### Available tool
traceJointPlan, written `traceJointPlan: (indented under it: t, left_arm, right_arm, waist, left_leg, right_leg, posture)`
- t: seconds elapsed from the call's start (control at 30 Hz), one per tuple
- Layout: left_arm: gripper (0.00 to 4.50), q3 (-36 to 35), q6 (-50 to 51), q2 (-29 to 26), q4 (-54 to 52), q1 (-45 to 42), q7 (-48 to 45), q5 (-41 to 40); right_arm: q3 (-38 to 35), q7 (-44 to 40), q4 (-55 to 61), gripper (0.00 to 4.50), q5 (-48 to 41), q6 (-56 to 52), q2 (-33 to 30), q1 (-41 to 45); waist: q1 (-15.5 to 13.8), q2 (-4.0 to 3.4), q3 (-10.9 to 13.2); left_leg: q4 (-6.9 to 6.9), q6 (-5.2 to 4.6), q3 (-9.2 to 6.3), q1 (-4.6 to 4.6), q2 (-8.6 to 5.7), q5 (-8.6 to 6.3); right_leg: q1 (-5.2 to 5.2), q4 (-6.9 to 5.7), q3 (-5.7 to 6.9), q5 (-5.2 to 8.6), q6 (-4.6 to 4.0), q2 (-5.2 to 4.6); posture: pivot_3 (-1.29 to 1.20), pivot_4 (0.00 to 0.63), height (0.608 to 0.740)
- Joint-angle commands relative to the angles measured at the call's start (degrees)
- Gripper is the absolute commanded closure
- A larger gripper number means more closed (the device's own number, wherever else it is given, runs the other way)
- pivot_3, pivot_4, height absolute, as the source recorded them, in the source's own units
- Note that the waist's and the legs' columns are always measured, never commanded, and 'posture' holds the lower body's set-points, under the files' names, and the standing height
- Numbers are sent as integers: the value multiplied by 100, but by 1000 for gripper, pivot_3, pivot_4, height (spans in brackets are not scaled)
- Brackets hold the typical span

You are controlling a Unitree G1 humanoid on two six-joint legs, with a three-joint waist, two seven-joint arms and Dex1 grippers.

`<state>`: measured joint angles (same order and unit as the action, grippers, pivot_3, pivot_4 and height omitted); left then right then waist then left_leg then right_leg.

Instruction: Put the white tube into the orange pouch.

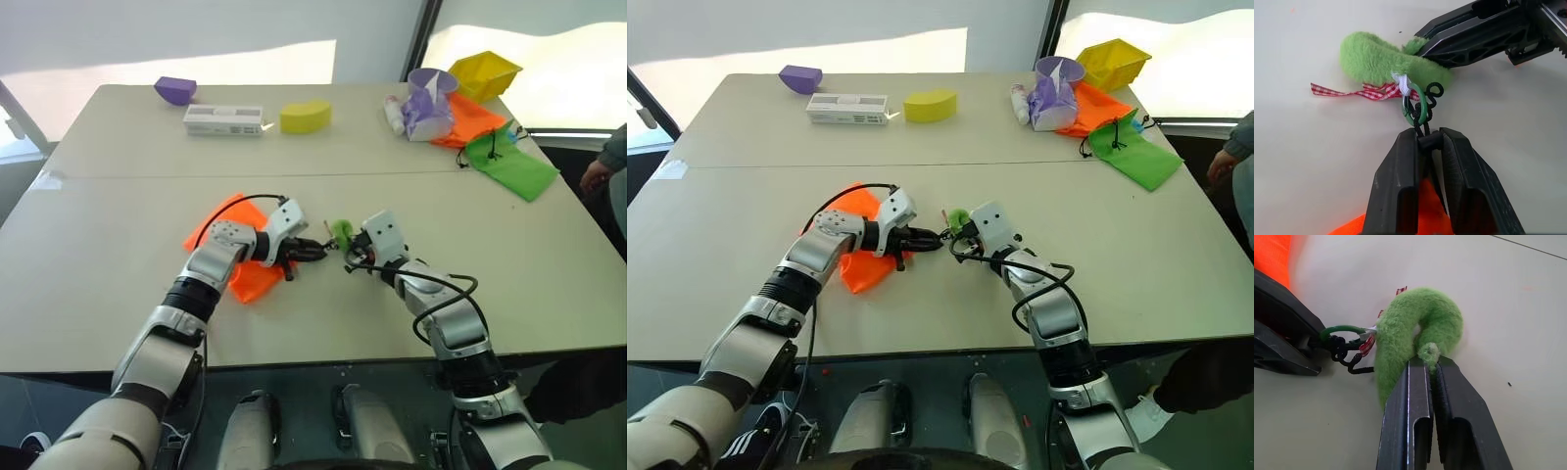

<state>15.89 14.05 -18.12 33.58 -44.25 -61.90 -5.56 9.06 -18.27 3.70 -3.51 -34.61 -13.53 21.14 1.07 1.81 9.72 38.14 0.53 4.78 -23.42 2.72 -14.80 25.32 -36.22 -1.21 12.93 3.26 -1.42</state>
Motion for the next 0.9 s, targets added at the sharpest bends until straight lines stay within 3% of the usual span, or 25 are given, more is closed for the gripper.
traceJointPlan:
  t: [0.03, 0.37, 0.6, 0.9]
  left_arm:
    - [3860, -87, -77, -8, -173, 20, -5, 7]
    - [3860, -26, 65, -275, -539, 47, -345, -17]
    - [3860, 176, 94, -1238, -1328, 21, -1327, 36]
    - [3860, 211, 187, -2093, -2082, 525, -2072, -85]
  right_arm:
    - [-29, 38, -83, 4500, 78, -58, -20, 12]
    - [-352, 257, -211, 4500, 88, 65, -61, 97]
    - [-949, 650, -726, 4500, 118, 476, -320, 445]
    - [-1080, 946, -960, 4500, 189, 609, -387, 561]
  waist:
    - [-2, 0, 0]
    - [1, 0, 0]
    - [-28, 0, 0]
    - [6, -2, 1]
  left_leg:
    - [0, 0, 0, 0, 0, 0]
    - [0, 0, 0, 0, 0, 0]
    - [0, 0, 2, -5, 1, 0]
    - [-12, -5, 5, -10, 2, -3]
  right_leg:
    - [0, 0, 0, 0, 0, 0]
    - [0, 0, 0, 0, 0, 0]
    - [1, 4, -1, 2, 0, -8]
    - [11, 3, -3, 8, 9, 1]
  posture:
    - [0, 150, 740]
    - [0, 150, 740]
    - [0, 150, 740]
    - [0, 150, 740]
